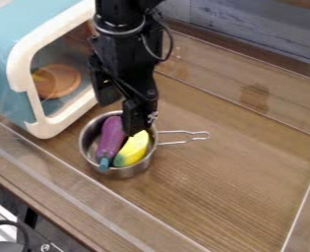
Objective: Put the banana in the silver pot
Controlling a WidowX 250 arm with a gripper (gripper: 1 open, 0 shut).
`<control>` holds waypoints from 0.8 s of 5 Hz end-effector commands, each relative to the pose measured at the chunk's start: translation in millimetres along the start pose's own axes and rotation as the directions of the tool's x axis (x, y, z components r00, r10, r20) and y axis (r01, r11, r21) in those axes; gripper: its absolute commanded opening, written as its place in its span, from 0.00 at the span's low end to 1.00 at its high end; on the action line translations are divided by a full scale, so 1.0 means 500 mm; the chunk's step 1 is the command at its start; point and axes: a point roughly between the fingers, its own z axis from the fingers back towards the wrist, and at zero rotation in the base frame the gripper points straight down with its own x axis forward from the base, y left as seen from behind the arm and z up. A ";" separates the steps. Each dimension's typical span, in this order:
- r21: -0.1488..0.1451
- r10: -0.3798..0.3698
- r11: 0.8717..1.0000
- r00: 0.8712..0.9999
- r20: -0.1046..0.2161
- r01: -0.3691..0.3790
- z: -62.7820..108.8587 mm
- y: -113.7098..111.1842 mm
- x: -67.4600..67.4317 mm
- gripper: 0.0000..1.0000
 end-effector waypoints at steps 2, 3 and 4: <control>0.001 0.013 1.000 1.000 0.016 -0.013 -0.001 -0.005 0.011 1.00; -0.003 0.024 1.000 1.000 0.014 -0.023 -0.005 -0.006 0.013 1.00; -0.005 0.035 0.999 0.999 0.013 -0.034 -0.009 -0.008 0.014 1.00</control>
